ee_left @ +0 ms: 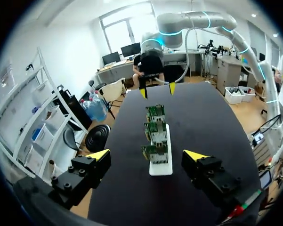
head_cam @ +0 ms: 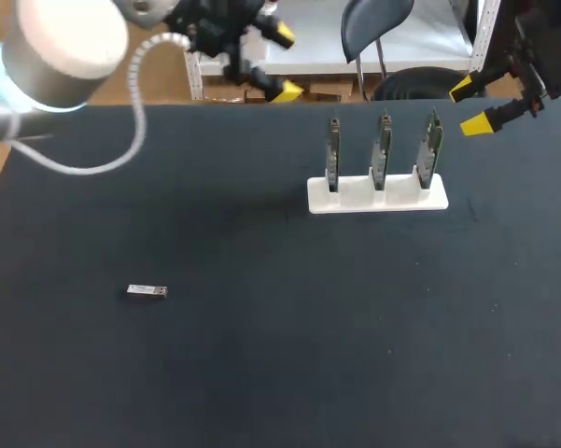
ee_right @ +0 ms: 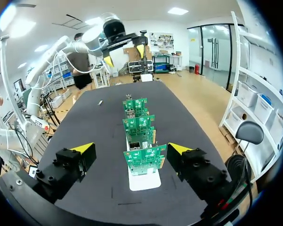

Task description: Pick up the optical module with the left hand, and insert it into the network port with the right hand.

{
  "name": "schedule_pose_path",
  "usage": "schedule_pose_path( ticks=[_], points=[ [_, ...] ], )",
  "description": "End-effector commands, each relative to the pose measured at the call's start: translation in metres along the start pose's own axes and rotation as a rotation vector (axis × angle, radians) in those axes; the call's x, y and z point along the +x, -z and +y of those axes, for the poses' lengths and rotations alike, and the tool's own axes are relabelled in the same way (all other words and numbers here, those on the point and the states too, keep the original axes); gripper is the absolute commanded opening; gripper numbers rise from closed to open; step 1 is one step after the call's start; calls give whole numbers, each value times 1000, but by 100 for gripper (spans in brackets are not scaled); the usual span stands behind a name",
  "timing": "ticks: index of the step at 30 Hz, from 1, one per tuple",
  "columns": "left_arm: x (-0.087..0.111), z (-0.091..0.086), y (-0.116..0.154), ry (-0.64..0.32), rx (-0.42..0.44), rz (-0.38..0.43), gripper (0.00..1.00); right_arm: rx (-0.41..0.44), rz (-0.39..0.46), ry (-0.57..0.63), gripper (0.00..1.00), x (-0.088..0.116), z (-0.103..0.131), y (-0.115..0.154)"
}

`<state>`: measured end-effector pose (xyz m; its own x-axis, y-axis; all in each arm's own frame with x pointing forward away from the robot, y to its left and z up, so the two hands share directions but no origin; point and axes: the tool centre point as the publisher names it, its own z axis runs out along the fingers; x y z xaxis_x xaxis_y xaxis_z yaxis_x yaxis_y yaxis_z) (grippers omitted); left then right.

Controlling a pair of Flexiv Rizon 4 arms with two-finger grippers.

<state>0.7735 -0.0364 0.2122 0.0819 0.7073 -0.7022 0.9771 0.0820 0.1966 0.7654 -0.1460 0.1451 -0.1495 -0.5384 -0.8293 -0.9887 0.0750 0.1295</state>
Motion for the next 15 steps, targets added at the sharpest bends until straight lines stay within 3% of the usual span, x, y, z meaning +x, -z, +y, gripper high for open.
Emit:
schedule_pose_path(
  ticks=[1,10,15],
  points=[
    [30,-53,62,16,-143,78,100,5,0,1,100,0,2,0],
    [112,-110,77,124,-142,329,100,5,0,1,100,0,2,0],
    [150,-139,81,99,-132,491,100,5,0,1,100,0,2,0]
  ],
)
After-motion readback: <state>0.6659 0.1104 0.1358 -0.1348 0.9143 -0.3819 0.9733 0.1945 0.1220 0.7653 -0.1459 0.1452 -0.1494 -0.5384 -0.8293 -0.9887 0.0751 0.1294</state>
